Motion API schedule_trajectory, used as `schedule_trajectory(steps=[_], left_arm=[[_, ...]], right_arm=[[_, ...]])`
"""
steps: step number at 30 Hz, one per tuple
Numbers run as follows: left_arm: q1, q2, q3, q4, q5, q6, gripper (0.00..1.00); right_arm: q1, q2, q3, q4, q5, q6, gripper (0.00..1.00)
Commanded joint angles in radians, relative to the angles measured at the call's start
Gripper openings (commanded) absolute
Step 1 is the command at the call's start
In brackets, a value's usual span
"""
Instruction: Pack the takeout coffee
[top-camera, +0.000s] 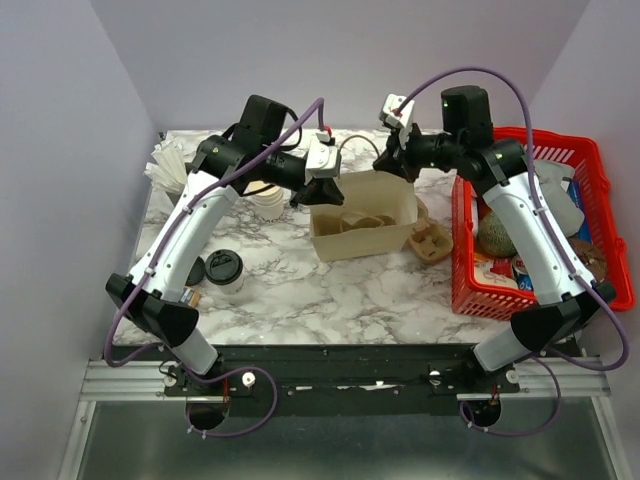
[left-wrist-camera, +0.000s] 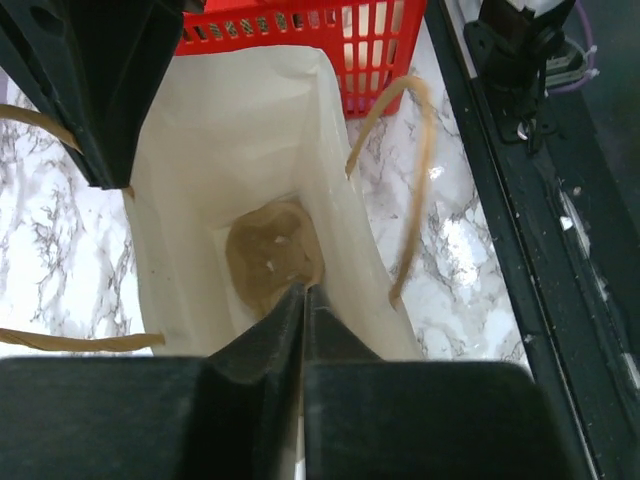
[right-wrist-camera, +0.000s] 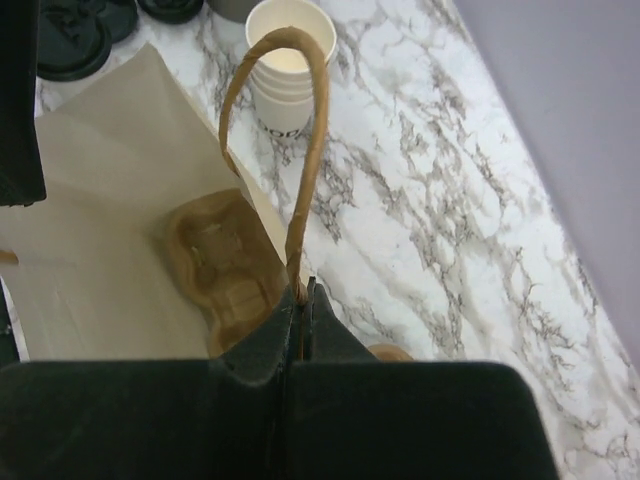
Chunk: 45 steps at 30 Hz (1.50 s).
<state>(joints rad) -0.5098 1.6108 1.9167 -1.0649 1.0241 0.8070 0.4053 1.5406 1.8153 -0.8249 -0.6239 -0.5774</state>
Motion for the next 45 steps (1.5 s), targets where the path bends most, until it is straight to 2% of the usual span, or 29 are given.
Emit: schedule_trajectory(steps=[1,3,6,9,14,19,21,25,29,31,32,34,35,37,41,43,45], left_arm=[[-0.001,-0.045,0.045,0.009,-0.001,-0.06,0.41],[0.001,-0.078,0.018,0.034,-0.024,-0.072,0.59],[0.001,-0.135,-0.051,0.063,-0.048,-0.033,0.72],[0.001,-0.185,-0.135,0.106,-0.064,-0.028,0.78],[0.001,-0.23,-0.177,0.253,-0.081,-0.156,0.78],[0.036,-0.301,-0.206,0.524,-0.197,-0.334,0.79],[0.056,-0.316,-0.211,0.581,-0.237,-0.392,0.8],[0.103,-0.337,-0.225,0.675,-0.346,-0.422,0.8],[0.131,-0.367,-0.285,0.73,-0.488,-0.394,0.83],[0.143,-0.365,-0.294,0.732,-0.512,-0.388,0.83],[0.146,-0.367,-0.301,0.735,-0.519,-0.39,0.83],[0.157,-0.37,-0.329,0.755,-0.536,-0.391,0.85],[0.16,-0.37,-0.334,0.76,-0.542,-0.405,0.85],[0.168,-0.371,-0.331,0.749,-0.565,-0.419,0.88],[0.169,-0.382,-0.331,0.708,-0.599,-0.404,0.9],[0.174,-0.396,-0.335,0.645,-0.64,-0.39,0.93],[0.189,-0.4,-0.332,0.558,-0.683,-0.373,0.94]], right_arm=[[-0.003,-0.017,0.079,-0.014,-0.046,0.044,0.01],[-0.003,-0.02,0.093,0.001,-0.048,0.071,0.01],[-0.003,-0.013,0.111,0.012,-0.048,0.096,0.01],[-0.002,-0.008,0.127,0.009,-0.048,0.099,0.01],[-0.003,0.029,0.223,-0.042,-0.076,0.135,0.01],[-0.002,0.067,0.329,-0.098,-0.106,0.191,0.01],[-0.002,0.079,0.371,-0.118,-0.112,0.201,0.01],[-0.003,0.088,0.374,-0.154,-0.137,0.211,0.01],[-0.002,0.076,0.299,-0.149,-0.158,0.231,0.01],[-0.002,0.088,0.225,-0.138,-0.119,0.254,0.14],[-0.002,0.099,0.188,-0.126,-0.075,0.264,0.41],[-0.006,0.151,0.151,-0.094,0.081,0.304,0.74],[-0.014,0.179,0.186,-0.105,0.092,0.31,0.93],[-0.051,0.237,0.34,-0.118,0.02,0.339,1.0],[-0.068,0.251,0.498,-0.108,-0.007,0.334,1.0],[-0.069,0.233,0.493,-0.089,-0.019,0.315,1.0],[-0.069,0.173,0.414,-0.056,-0.017,0.318,1.0]])
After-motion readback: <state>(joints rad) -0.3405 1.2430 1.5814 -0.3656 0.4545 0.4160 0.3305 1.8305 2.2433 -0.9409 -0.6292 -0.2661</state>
